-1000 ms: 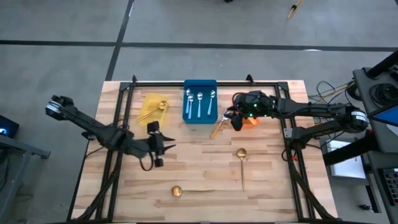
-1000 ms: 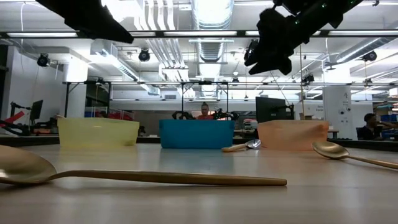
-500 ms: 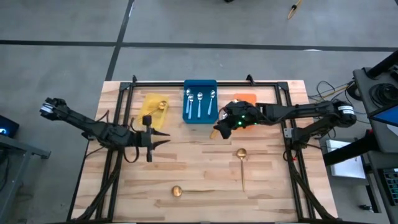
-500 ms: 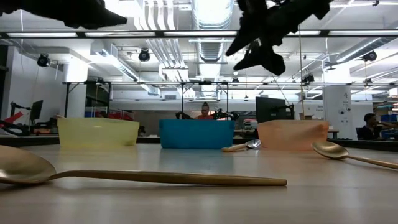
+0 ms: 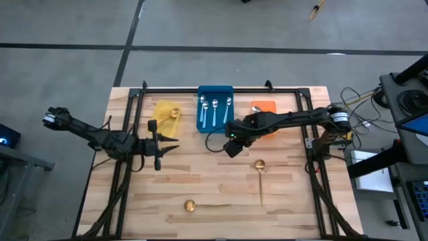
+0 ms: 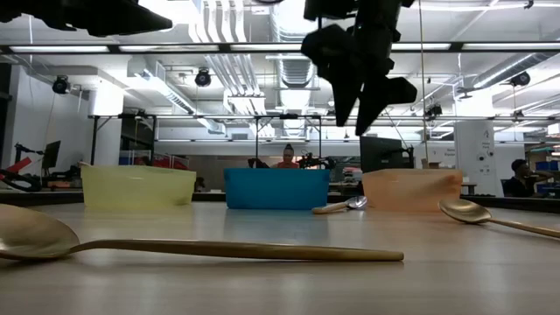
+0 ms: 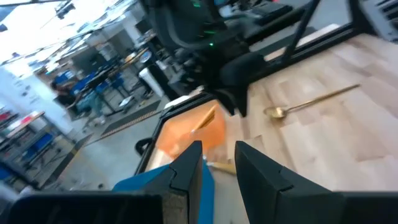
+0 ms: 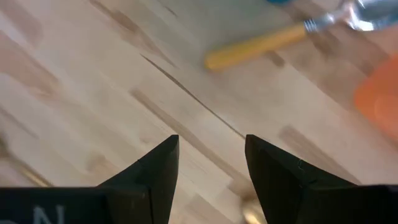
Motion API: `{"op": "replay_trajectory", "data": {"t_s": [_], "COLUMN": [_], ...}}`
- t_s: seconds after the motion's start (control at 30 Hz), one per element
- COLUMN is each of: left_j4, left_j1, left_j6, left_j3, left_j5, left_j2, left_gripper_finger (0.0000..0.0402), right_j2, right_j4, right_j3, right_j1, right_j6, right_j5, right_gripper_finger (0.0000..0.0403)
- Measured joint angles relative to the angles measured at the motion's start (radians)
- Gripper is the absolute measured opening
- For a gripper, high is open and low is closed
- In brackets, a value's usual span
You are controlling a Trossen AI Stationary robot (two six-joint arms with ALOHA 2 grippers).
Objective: Sort silverware by color (type)
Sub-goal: Put the gold spoon into the yellow bin
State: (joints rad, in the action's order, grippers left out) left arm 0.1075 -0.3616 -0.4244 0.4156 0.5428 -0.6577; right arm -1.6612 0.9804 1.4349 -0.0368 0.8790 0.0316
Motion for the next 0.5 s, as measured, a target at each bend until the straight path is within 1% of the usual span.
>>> {"op": "replay_trajectory", "data": {"t_s": [0.1, 0.17, 0.33, 0.5], "left_j4": [-0.003, -0.002, 0.003, 0.010], "left_j1": [0.000, 0.000, 0.000, 0.000], "left_j6": [0.015, 0.019, 0.022, 0.022], "left_j3": [0.000, 0.000, -0.001, -0.001], "left_j5": [0.047, 0.059, 0.064, 0.077], "left_j2": [0.000, -0.001, -0.002, -0.001], "left_gripper_finger": [0.0077, 0.0077, 0.0077, 0.0077], "right_j2": [-0.050, -0.065, -0.075, -0.070], "right_j4": [0.091, 0.139, 0.192, 0.244], "right_j3": [0.056, 0.071, 0.063, 0.029], "right_j1": [0.006, 0.012, 0.039, 0.078], "right_j6": [0.004, 0.006, 0.032, 0.106], "right_j5": [0.009, 0.038, 0.090, 0.100], "right_gripper_finger": [0.0172, 0.0171, 0.0171, 0.0171]}}
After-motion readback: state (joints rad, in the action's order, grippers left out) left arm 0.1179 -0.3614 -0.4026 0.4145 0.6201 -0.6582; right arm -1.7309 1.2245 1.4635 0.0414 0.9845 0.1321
